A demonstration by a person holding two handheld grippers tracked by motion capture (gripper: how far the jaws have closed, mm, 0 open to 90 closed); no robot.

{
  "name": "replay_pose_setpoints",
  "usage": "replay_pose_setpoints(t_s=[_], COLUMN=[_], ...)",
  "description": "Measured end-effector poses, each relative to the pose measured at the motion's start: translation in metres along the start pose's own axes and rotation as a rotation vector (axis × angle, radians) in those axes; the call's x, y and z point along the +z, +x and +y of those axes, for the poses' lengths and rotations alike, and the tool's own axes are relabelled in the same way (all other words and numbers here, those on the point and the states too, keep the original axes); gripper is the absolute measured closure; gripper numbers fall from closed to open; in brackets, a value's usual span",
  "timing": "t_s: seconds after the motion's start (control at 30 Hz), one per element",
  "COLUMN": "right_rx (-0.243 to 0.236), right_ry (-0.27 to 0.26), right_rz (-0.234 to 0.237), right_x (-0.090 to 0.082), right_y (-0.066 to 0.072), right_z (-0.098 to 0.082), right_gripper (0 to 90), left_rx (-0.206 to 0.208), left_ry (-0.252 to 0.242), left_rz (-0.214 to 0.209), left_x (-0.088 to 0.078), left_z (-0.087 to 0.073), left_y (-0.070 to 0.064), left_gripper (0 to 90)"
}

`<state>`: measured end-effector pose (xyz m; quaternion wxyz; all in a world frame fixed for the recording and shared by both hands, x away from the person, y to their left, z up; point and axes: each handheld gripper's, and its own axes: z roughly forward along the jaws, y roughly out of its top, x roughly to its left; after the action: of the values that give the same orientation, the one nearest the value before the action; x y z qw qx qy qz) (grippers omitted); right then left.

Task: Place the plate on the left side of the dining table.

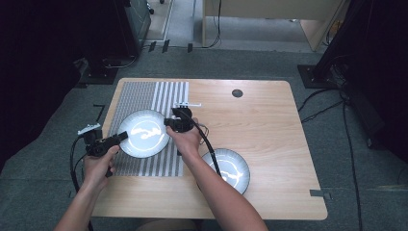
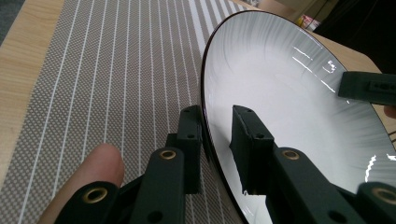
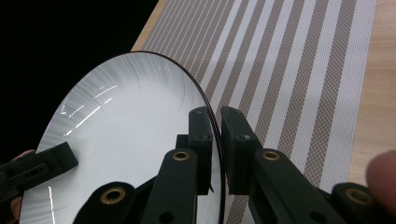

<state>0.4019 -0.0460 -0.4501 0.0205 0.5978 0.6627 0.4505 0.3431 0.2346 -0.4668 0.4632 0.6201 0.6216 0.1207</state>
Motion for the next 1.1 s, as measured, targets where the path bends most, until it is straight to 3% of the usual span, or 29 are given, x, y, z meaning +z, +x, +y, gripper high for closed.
replay_pose_setpoints(t_s=[0.07, 0.1, 0.17, 0.4, 0.67, 0.8, 1.0, 1.03, 1.1], right_rx=[0.001, 0.004, 0.007, 0.005, 0.005, 0.006, -0.001, -0.004, 0.003], right_ry=[0.0, -0.001, -0.006, -0.012, -0.023, -0.026, -0.037, -0.024, -0.019], right_rz=[-0.003, -0.005, -0.013, -0.037, -0.077, -0.079, -0.099, -0.111, -0.111], right_x=[0.004, 0.006, 0.016, 0.038, 0.061, 0.072, 0.078, 0.082, 0.085], right_y=[-0.001, -0.001, -0.004, -0.01, -0.014, -0.018, -0.022, -0.025, -0.028], right_z=[0.003, 0.005, 0.011, 0.019, 0.023, 0.028, 0.03, 0.029, 0.028], right_gripper=[83.9, 83.9, 83.9, 83.8, 82.8, 83.3, 83.2, 83.0, 83.1], left_rx=[-0.001, 0.018, 0.007, -0.013, 0.003, -0.036, -0.038, -0.016, -0.012], left_ry=[-0.004, -0.013, -0.025, -0.006, 0.008, 0.011, 0.028, 0.034, 0.038], left_rz=[0.004, 0.023, 0.028, 0.056, 0.08, 0.078, 0.093, 0.111, 0.123], left_x=[0.003, 0.007, 0.013, 0.034, 0.05, 0.063, 0.072, 0.074, 0.076], left_z=[0.001, 0.003, 0.007, 0.015, 0.019, 0.02, 0.02, 0.021, 0.022], left_y=[0.001, 0.0, 0.003, 0.012, 0.021, 0.029, 0.028, 0.026, 0.025], left_gripper=[73.7, 73.7, 73.0, 72.8, 72.1, 72.0, 70.9, 71.0, 71.1])
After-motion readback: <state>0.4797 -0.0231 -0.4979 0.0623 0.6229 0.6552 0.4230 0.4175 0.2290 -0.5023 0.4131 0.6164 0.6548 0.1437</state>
